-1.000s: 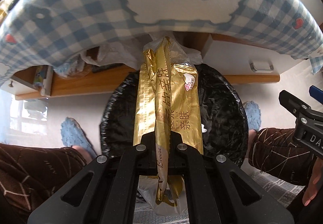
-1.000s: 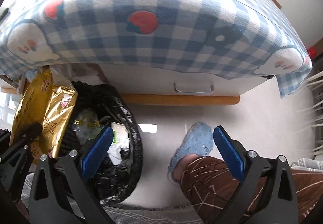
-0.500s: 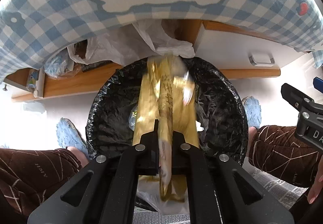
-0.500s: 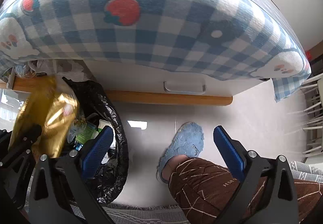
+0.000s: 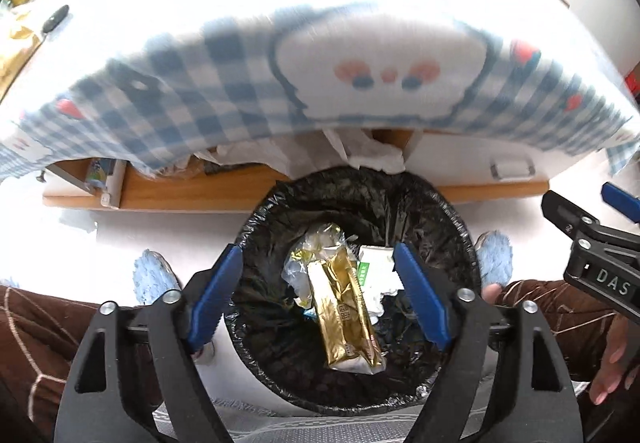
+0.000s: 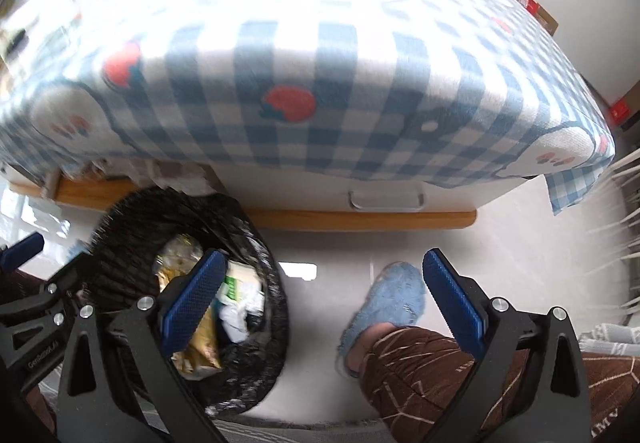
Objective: Collect trash
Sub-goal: 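Move both open tools back over the table toward the red mesh and tube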
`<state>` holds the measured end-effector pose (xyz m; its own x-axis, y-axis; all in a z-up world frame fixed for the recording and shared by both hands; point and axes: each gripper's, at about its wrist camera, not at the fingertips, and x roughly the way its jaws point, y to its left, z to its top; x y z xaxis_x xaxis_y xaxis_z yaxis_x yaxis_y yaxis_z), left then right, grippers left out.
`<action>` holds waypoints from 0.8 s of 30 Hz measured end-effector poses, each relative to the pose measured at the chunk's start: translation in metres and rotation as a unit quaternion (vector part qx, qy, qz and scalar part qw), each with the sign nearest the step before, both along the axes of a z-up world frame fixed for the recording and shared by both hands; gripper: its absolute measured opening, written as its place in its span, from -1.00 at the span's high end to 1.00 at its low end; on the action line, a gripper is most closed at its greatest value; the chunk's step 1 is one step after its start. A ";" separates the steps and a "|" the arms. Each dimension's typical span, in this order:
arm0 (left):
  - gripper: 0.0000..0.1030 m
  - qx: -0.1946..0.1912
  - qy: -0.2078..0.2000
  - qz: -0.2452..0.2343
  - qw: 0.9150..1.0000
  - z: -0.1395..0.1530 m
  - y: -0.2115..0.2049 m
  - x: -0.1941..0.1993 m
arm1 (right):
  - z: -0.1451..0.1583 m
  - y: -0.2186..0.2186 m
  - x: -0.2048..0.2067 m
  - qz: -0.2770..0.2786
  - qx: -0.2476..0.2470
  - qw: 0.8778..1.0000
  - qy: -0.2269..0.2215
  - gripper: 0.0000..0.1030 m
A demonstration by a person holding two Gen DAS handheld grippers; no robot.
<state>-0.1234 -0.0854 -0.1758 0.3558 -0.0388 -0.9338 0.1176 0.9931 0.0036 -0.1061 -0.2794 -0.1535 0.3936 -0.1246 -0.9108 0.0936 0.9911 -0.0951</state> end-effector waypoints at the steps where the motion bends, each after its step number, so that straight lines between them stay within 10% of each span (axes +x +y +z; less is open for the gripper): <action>1: -0.63 0.002 -0.009 0.000 1.000 0.007 0.000 -0.001 | 0.007 0.002 -0.001 0.003 0.005 1.000 -0.010 -0.85; 24: -0.89 -0.046 -0.104 0.001 0.994 0.109 0.019 0.043 | 0.128 -0.002 0.028 0.003 0.033 0.984 -0.177 -0.85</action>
